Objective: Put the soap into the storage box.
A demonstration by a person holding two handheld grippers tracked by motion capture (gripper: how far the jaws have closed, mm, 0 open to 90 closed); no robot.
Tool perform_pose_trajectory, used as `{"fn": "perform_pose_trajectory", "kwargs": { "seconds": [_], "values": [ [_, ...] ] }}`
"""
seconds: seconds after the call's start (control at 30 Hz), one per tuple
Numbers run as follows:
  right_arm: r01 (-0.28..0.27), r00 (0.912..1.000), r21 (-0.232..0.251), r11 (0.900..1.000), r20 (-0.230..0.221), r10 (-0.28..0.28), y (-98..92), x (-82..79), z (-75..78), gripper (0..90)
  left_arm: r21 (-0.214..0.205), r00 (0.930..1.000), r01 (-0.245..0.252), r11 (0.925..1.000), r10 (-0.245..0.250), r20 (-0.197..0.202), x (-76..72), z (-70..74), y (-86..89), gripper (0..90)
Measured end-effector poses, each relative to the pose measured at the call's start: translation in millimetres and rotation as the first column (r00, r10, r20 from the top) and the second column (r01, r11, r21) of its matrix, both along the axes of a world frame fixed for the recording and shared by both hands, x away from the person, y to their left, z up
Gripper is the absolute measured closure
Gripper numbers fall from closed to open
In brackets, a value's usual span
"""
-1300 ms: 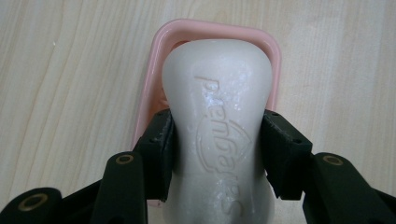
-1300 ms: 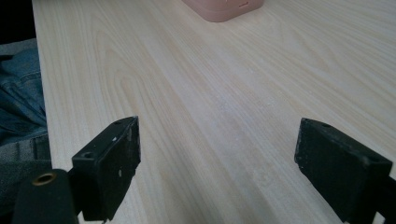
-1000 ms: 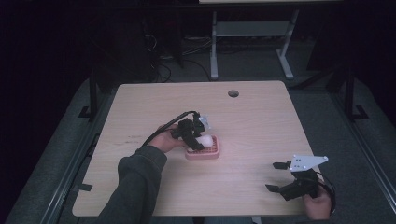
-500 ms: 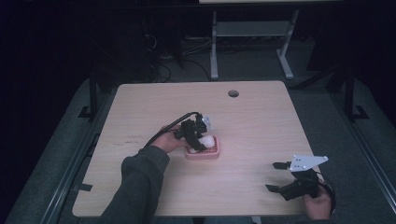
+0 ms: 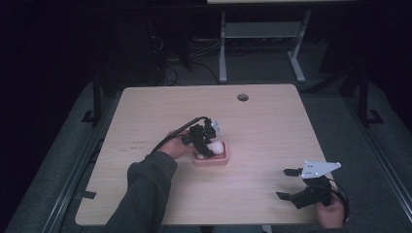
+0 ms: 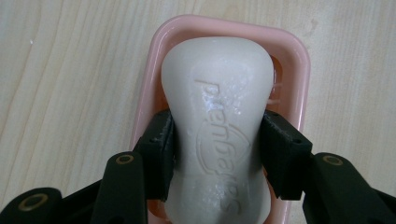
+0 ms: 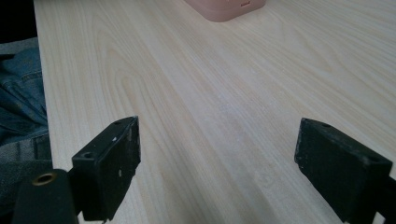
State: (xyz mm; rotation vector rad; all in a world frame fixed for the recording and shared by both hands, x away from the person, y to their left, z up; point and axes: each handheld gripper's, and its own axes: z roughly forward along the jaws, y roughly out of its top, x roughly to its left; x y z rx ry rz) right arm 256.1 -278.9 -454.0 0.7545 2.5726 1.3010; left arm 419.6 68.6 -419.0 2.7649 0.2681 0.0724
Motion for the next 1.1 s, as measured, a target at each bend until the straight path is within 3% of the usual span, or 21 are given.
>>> {"fn": "perform_pose_trajectory", "kwargs": {
  "seconds": [0.47, 1.1],
  "values": [
    [0.001, 1.0, 0.0, 1.0, 0.0, -0.001, 0.3, 0.1, 0.0, 14.0, 0.019, 0.9999, 0.0, 0.9998, 0.0, 0.011, -1.6, -4.0, -4.2, 49.0],
    [0.0, 1.0, -0.002, 1.0, -0.002, 0.0, 1.3, 0.2, 0.4, 14.0, 0.004, 0.9997, -0.01, 0.9999, 0.01, 0.022, -4.0, -2.0, -1.5, 44.8]
  ]
}}
